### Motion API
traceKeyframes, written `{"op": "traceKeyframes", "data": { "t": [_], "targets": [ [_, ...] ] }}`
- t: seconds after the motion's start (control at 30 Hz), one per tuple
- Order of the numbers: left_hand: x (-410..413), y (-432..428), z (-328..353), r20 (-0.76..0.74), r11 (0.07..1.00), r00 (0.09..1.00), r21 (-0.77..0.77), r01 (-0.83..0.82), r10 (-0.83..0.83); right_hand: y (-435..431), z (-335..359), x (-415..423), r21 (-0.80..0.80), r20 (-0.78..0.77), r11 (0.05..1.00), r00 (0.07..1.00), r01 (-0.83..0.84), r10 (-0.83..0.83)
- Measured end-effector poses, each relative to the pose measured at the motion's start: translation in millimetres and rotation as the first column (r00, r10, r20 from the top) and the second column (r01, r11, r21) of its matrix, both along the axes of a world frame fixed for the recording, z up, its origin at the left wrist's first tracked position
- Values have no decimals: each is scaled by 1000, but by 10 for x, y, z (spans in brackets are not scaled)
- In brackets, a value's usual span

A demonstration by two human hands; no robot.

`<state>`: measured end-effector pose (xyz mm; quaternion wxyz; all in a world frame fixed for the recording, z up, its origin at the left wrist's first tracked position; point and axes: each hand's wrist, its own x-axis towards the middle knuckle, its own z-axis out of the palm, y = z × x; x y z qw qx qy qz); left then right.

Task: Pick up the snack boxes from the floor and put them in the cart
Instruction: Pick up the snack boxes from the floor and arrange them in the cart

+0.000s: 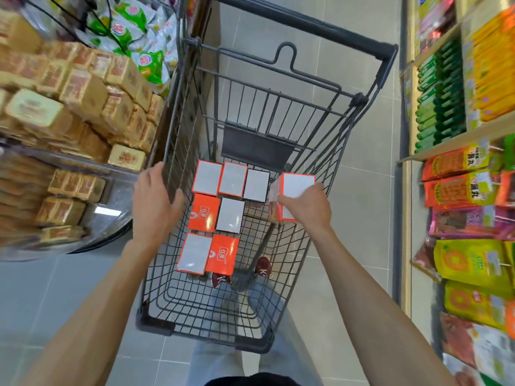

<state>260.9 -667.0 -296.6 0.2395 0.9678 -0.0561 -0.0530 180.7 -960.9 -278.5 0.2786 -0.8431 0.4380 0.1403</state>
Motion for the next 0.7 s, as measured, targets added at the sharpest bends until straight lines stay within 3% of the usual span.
{"op": "traceKeyframes", "data": {
  "t": [0.23, 0.7],
  "targets": [
    [167, -141, -208, -182, 983, 981, -160, -91, 61, -46, -457, 418, -15, 21, 998, 998, 57, -56],
    [216, -221, -517, -26, 979, 978, 16, -206, 206, -166, -1634, 618, 57, -82, 969, 969, 239, -234]
  ]
}}
